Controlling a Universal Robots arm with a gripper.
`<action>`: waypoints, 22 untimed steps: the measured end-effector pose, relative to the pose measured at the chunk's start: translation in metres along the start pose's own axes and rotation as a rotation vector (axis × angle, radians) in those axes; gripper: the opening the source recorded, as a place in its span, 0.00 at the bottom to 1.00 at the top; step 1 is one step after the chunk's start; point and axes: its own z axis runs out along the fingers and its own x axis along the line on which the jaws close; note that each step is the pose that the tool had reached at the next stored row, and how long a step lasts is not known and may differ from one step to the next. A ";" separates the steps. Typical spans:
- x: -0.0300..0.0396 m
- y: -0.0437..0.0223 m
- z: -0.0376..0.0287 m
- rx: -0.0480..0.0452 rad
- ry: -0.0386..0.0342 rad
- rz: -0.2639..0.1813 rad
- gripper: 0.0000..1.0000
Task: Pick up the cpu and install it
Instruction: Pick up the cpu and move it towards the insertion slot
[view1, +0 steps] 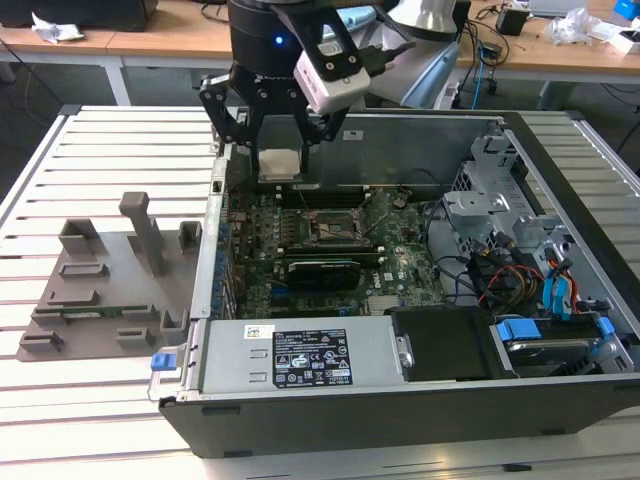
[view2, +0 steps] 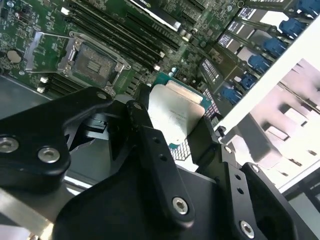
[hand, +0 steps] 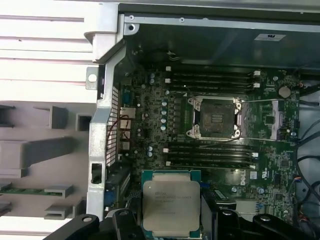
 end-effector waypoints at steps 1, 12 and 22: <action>-0.0024 -0.0001 0.0004 0.0000 0.0000 0.000 0.55; -0.0240 -0.0010 0.0037 0.0000 0.0003 0.000 0.55; -0.0454 -0.0018 0.0126 0.0000 0.0016 0.000 0.55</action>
